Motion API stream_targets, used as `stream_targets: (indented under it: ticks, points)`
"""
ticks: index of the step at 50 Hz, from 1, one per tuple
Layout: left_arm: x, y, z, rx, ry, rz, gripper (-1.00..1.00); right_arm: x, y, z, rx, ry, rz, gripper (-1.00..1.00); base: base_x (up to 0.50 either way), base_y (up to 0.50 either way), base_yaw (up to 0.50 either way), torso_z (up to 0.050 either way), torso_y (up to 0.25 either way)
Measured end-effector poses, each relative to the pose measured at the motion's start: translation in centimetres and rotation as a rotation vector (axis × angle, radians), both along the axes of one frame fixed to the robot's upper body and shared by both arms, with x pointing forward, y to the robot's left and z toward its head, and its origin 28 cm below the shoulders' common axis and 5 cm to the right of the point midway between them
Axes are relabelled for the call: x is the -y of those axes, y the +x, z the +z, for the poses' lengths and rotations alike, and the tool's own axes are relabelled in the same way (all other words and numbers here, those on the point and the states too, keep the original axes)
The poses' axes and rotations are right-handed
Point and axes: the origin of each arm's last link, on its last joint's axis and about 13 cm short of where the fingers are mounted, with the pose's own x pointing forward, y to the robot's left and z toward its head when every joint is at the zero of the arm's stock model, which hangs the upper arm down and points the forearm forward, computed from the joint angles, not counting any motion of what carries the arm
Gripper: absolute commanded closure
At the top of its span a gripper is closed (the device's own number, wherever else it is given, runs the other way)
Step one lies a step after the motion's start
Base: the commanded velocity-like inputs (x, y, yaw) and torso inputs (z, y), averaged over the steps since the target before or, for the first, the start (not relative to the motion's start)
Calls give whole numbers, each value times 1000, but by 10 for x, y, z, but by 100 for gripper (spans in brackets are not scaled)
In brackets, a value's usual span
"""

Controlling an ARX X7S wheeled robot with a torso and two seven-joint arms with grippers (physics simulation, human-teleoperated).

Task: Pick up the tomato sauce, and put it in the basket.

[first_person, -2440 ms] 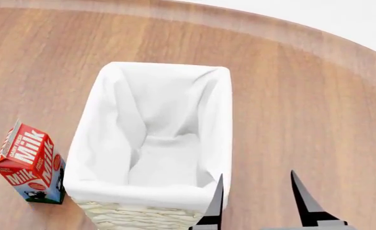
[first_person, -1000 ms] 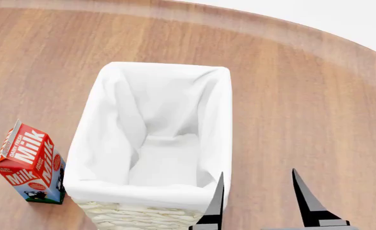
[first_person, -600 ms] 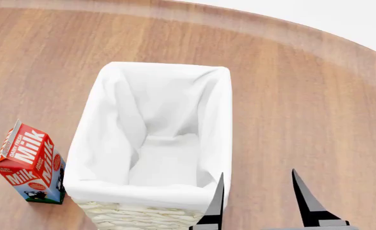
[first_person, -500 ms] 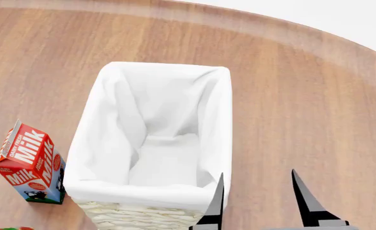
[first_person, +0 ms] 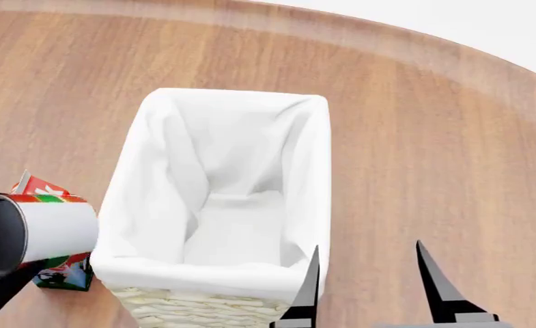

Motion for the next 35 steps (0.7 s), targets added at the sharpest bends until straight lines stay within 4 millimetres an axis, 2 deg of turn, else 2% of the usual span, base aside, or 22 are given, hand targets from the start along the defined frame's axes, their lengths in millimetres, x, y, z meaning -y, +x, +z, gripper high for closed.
stream_targets:
  ticks: [16, 35]
  points:
    - [22, 47, 43, 12, 27, -79, 100, -1, 0, 0, 1, 1, 4, -100, 0, 0, 0, 0, 0]
    - [53, 111, 67, -45, 36, -67, 100, -1, -1, 4, 11, 5, 9, -100, 0, 0, 0, 0, 0]
